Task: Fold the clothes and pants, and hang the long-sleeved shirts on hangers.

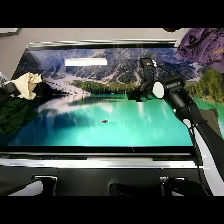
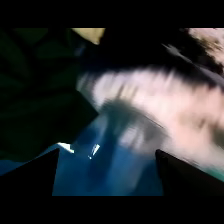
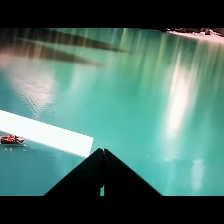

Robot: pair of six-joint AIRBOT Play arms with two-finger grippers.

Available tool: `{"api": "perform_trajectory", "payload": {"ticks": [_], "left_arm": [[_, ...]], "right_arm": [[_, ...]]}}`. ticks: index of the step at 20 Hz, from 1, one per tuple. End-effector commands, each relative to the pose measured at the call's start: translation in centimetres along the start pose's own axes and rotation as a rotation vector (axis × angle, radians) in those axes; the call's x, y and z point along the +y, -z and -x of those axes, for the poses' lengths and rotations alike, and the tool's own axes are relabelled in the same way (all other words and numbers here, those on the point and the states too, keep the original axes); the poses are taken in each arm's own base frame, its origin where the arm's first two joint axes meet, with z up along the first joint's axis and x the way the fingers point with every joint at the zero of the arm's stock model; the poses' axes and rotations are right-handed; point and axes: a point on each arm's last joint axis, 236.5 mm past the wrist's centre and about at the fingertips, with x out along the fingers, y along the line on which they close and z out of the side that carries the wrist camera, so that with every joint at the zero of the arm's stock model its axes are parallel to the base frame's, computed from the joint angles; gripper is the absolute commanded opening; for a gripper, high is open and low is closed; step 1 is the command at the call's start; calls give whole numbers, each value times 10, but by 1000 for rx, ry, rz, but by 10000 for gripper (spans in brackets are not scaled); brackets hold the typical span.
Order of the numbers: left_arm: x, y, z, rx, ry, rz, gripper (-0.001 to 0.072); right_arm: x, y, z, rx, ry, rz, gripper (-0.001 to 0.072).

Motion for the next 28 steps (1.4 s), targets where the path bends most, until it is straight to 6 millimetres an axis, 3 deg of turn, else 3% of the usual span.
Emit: {"api": "perform_trajectory", "payload": {"ticks": [1, 4, 6, 10, 11, 12, 13, 15, 17, 19, 20, 23, 25, 28], "left_arm": [[76, -7, -49, -11, -84, 167, 720], [105, -4, -95, 15, -107, 220, 720], [111, 5, -125, 49, -113, 232, 720], [116, 27, -171, 122, -123, 249, 720], [116, 33, -176, 141, -126, 256, 562], [116, 37, -178, 157, -129, 262, 201], [114, 38, -176, 163, -124, 265, 18], [103, 41, -166, 187, -115, 254, 13], [80, 41, -144, 198, -99, 210, 11], [34, 37, -111, 178, -42, 143, 11], [1, 37, -90, 165, 18, 112, 11], [-125, 55, -20, 138, 311, -2, 11], [-206, 89, 30, 169, 509, -72, 12], [-299, 172, 87, 305, 733, -203, 12]], "right_arm": [[0, 5, 0, 20, 2, 0, 30], [-2, 14, 1, 62, 11, 0, 30], [-5, 23, 2, 96, 20, 2, 31], [-4, 19, 1, 79, 17, 2, 32], [-4, 17, 1, 74, 16, 2, 32], [-3, 16, 1, 67, 15, 2, 32], [-3, 14, 1, 61, 14, 2, 31], [-2, 10, 1, 44, 10, 2, 31], [-2, 11, 3, 47, 11, 1, 33], [-3, 13, 9, 50, 12, 2, 34], [-4, 13, 13, 49, 19, 7, 36], [-16, 21, 24, 80, 66, 28, 91], [-28, 34, 32, 131, 119, 45, 91], [-55, 48, 48, 191, 230, 81, 91]]}}
